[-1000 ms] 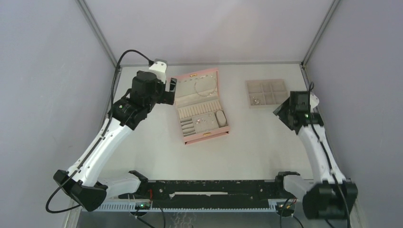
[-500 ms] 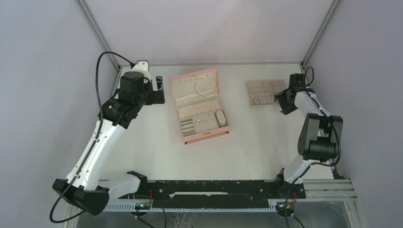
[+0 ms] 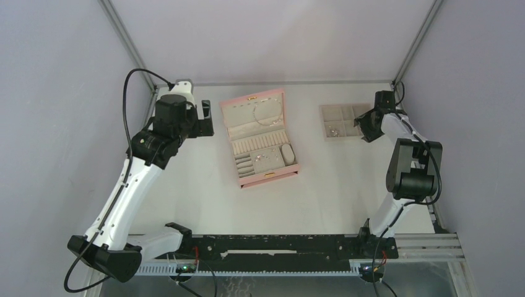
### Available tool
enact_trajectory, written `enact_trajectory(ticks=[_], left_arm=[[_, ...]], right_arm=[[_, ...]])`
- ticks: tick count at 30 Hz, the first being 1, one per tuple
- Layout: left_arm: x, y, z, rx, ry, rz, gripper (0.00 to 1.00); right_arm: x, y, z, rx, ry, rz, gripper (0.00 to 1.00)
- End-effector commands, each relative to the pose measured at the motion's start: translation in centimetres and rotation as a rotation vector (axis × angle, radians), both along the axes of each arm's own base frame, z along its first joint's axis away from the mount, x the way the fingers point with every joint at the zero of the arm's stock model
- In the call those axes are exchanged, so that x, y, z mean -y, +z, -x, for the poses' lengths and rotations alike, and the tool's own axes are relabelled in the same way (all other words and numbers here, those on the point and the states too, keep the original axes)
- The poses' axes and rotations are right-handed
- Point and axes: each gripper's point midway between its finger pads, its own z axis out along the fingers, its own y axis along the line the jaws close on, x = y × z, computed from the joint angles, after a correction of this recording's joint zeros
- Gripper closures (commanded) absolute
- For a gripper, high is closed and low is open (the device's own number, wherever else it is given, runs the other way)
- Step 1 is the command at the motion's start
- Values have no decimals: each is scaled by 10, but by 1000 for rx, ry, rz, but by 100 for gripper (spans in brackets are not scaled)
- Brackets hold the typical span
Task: Organize the mixed jewelry
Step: Adjust the compartment layer at the center of the board.
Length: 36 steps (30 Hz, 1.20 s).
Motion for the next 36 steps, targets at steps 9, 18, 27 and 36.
enact_trajectory(ticks=[9, 18, 27, 36], left_arm=[[0, 5, -8, 7, 16, 1, 0], [-2, 7, -8, 16, 29, -1, 0], [-2, 9, -13, 38, 49, 15, 0], [-3, 6, -18, 13, 66, 5, 0]], right_arm=[[12, 35, -56, -7, 674, 278, 37], [65, 41, -75, -124, 658, 421, 39], [90, 31, -107, -115, 741, 458, 43], [82, 6, -122, -70, 835, 408, 45]])
